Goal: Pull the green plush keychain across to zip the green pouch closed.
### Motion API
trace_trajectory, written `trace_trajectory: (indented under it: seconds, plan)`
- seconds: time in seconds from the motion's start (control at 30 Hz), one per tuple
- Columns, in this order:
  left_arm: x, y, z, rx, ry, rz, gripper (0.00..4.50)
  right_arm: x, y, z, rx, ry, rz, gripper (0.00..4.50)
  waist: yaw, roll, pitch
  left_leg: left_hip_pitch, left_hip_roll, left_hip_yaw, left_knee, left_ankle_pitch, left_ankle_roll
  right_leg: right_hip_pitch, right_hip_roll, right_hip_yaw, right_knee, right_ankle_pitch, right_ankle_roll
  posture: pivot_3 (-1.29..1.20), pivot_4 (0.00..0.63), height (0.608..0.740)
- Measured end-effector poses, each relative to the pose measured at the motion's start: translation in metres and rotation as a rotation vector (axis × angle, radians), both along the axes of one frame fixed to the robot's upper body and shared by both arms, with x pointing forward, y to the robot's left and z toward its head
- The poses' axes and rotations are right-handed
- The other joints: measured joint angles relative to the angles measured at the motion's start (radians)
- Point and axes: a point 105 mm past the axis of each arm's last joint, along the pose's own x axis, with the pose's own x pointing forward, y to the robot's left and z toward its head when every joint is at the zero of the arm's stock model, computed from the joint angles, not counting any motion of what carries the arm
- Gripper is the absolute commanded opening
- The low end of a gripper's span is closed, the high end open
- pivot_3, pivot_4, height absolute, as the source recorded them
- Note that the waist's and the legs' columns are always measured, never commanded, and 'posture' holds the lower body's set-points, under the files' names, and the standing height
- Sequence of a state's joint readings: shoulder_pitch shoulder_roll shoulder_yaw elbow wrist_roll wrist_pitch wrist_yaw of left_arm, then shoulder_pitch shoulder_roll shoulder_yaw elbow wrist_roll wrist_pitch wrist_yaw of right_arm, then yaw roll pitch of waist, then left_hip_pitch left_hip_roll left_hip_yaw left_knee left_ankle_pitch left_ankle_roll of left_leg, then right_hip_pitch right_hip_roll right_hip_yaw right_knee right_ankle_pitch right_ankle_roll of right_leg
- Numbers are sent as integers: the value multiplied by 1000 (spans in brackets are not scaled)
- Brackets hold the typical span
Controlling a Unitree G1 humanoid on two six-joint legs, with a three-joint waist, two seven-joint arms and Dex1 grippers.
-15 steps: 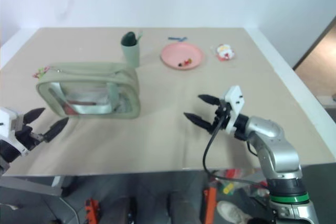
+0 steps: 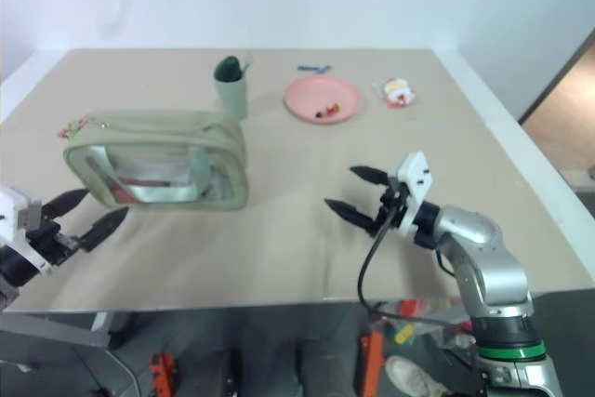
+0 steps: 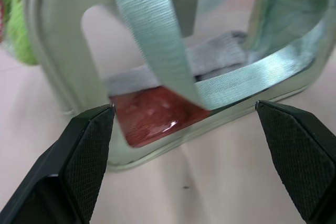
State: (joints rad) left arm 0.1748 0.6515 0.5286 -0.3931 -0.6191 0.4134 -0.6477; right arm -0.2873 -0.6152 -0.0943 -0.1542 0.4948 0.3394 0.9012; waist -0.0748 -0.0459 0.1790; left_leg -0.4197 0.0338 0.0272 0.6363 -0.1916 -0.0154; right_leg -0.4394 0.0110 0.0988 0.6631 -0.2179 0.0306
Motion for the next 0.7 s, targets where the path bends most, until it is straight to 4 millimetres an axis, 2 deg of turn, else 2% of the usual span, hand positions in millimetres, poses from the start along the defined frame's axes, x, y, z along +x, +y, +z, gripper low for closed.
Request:
trace_trajectory:
  seconds: [0.13, 0.17, 0.27, 0.33, 0.43, 0.57, 0.7]
  plan:
    - [-5, -7, 13, 3, -23, -74, 4424, 0, 1, 1, -1, -3, 14, 4491, 0, 0, 0, 0, 0, 0, 0, 0, 0, 0, 0, 0, 0, 0, 0, 0, 150, 740]
    - [-9, -13, 18, 6, -21, -120, 4424, 0, 3, 4, -2, -10, 25, 4491, -1, 0, 0, 0, 0, 1, 0, 0, 0, 0, 0, 0, 0, 0, 0, 0, 150, 740]
    - [-24, -47, 31, 32, -3, -322, 4424, 5, 18, 26, -8, -50, 90, 4491, -4, 1, 1, 0, 1, 2, 1, 0, 0, -1, 0, 1, 0, 0, 0, 0, 150, 740]
    - [-36, -76, 39, 28, 19, -474, 4424, 10, 50, 50, 4, -81, 179, 4491, -12, 2, 2, 1, 3, 2, 1, 0, 0, -1, 1, 1, 0, 2, -1, 0, 150, 740]
    - [-46, -97, 41, 20, 56, -594, 4424, 3, 113, 80, 45, -130, 353, 4491, -17, 2, 2, 3, 7, 1, 0, 0, 0, -1, 6, -1, 1, 3, -5, 0, 150, 740]
    - [-48, -101, 35, -1, 99, -624, 4424, 2, 150, 77, 43, -102, 438, 4491, -10, 2, 2, 1, 11, -2, -1, 0, -1, -2, 10, -5, 2, 1, -9, 0, 150, 740]
    - [-47, -104, 39, -14, 89, -635, 4424, 17, 165, 66, 14, -71, 426, 4491, -8, 2, 2, -1, 11, -1, -1, -1, -2, -3, 9, -4, 1, 0, -9, 0, 150, 740]
